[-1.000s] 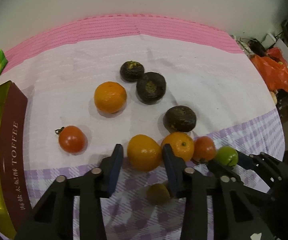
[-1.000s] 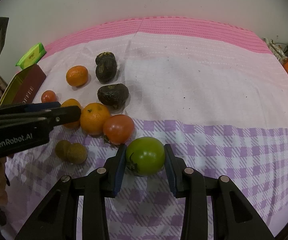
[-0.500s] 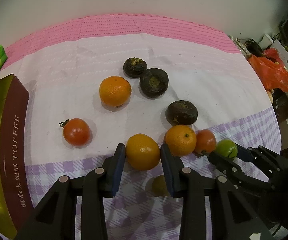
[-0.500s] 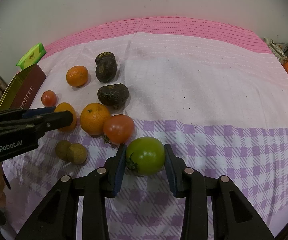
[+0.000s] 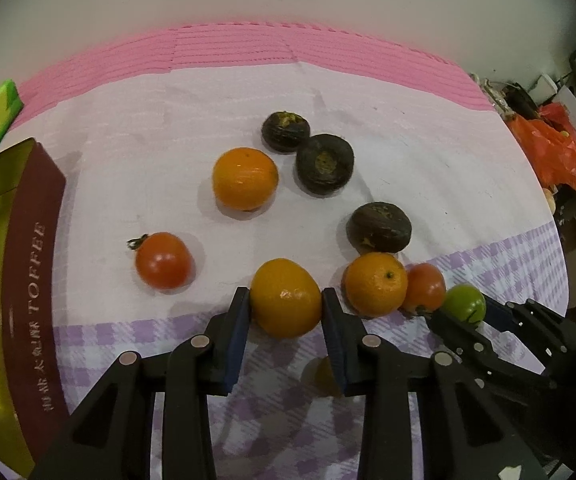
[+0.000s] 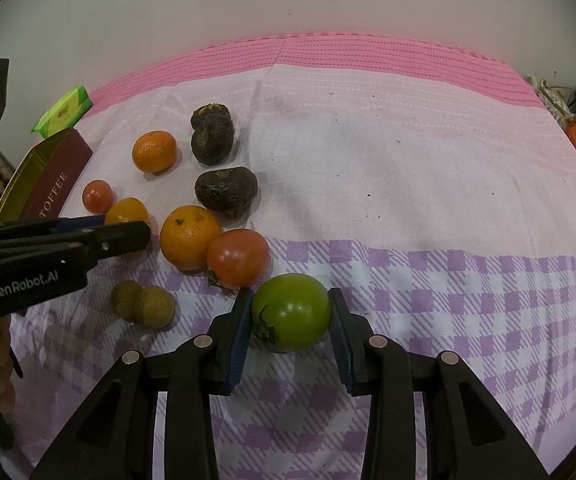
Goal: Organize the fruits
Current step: 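Grasp green tomato with right tool while left tool grasps large orange, then carry orange over tin tray with left tool while right tool holds green tomato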
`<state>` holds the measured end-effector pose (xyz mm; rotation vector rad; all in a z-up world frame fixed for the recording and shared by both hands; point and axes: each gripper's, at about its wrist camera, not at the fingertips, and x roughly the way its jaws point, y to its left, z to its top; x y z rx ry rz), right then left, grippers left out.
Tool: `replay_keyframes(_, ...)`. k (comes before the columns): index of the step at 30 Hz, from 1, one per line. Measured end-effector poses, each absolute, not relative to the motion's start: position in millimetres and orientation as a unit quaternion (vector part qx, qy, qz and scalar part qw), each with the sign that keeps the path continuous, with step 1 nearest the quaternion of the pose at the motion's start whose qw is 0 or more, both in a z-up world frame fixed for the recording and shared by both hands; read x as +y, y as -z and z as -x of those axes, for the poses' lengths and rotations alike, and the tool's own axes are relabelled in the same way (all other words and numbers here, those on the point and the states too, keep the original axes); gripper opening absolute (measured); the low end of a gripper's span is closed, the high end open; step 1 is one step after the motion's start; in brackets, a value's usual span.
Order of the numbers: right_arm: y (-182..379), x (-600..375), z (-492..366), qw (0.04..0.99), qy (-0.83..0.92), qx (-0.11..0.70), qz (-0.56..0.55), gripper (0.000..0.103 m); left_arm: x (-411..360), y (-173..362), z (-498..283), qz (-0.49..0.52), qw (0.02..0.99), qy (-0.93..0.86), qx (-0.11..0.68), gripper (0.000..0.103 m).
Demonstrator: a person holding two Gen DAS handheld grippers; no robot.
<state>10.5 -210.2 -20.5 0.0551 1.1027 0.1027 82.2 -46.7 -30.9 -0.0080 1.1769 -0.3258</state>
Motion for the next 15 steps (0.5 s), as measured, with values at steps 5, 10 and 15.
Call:
replay_keyframes(5,21.1,-208.8,-11.0,0.850,-0.047,0.524,-0.021,0.038,-34.4,8.2,-73.5,0.003,0.831,0.153,0.535,0.032)
replay_keyframes(10,21.5,-207.2,-10.9,0.850,-0.045,0.525,-0.016,0.038,-7.4,-17.1,-67.3,-0.001,0.846,0.137,0.515,0.032)
replay_keyframes(15,21.6,-206.5,-11.3,0.850,-0.043,0.525,-0.015,0.038,41.6,-37.0,-66.2,-0.005,0.864,0.086,0.496,0.032)
